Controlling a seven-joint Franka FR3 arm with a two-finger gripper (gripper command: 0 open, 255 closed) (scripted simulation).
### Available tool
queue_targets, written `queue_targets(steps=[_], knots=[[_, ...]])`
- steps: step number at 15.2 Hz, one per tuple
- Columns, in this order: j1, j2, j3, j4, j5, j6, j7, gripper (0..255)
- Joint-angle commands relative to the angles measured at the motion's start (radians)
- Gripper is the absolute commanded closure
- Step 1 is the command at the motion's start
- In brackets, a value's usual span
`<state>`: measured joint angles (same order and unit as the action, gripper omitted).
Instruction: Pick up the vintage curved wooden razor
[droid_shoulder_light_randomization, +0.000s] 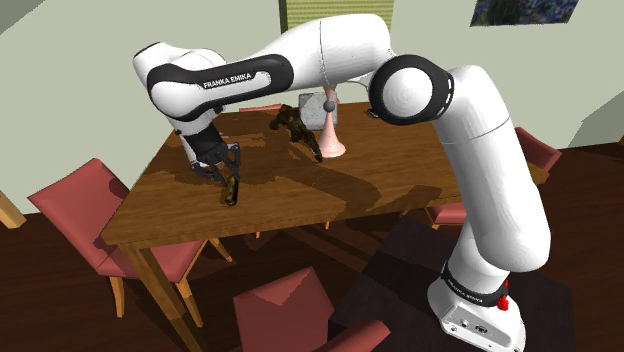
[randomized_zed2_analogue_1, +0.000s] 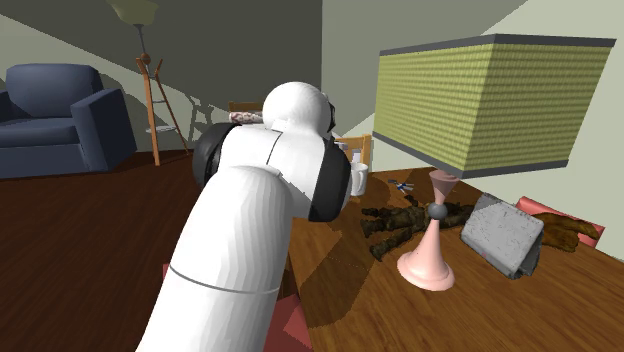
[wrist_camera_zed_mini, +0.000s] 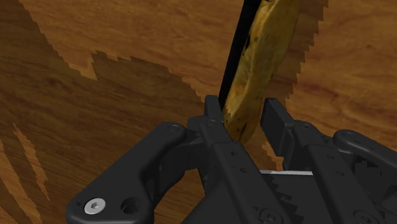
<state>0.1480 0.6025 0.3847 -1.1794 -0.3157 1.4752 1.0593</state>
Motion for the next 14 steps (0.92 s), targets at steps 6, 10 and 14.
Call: queue_targets(steps=[6,10,14], knots=[[0.000,0.000,0.000,-0.001,0.000,0.001,0.000,255],[0.007,0.002,0.000,0.042,0.000,-0.038,-0.006,255],[0.019,0.011,-0.001,0.112,-0.003,-0.097,-0.015,255]])
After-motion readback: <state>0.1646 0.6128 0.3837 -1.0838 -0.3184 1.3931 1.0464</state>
